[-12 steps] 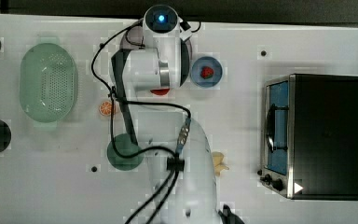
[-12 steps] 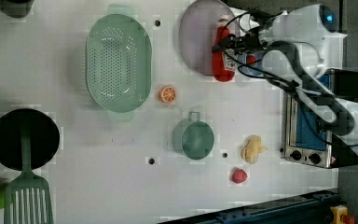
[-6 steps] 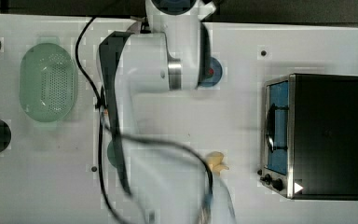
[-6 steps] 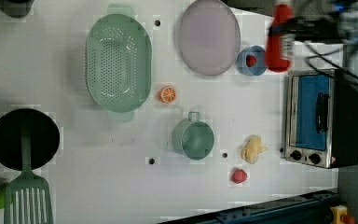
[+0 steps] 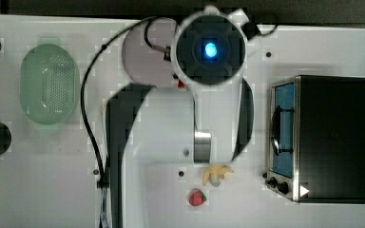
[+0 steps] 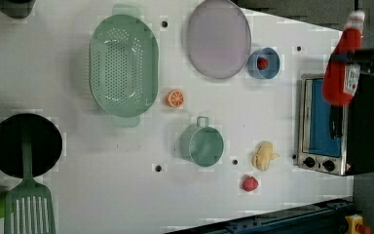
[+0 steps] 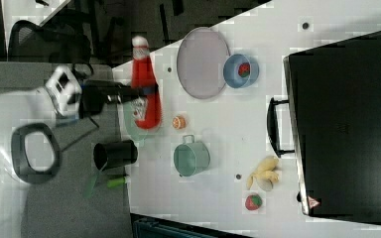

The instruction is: Pick ketchup from plate and place it on table.

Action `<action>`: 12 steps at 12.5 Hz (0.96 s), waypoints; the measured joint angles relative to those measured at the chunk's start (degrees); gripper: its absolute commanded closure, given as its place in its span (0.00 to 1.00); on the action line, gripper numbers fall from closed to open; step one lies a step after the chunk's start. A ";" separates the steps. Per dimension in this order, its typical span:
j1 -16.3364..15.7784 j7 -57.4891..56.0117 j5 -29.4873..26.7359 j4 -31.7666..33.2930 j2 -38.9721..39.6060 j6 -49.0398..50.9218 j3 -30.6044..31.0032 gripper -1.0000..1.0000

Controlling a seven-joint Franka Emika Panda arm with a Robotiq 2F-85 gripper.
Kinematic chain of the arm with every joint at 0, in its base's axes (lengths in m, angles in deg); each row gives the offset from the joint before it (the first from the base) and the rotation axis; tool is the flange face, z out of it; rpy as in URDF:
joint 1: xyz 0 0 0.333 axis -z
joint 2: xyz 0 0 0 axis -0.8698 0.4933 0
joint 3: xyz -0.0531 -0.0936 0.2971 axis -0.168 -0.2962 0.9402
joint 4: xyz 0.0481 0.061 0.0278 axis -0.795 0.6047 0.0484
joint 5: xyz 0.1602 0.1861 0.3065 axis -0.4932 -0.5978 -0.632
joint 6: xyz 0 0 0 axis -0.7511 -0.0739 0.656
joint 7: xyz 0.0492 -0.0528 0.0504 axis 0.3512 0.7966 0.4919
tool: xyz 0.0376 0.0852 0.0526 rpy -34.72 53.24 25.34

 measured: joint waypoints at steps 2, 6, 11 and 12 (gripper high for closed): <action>-0.03 0.00 -0.67 7.33 -2.33 -0.39 -0.94 0.41; 0.55 0.00 -0.73 20.20 -1.04 -8.28 -1.34 0.41; 0.47 0.00 -0.44 28.59 4.09 -16.65 -2.06 0.41; 0.47 0.00 -0.39 28.59 5.63 -18.35 -2.04 0.41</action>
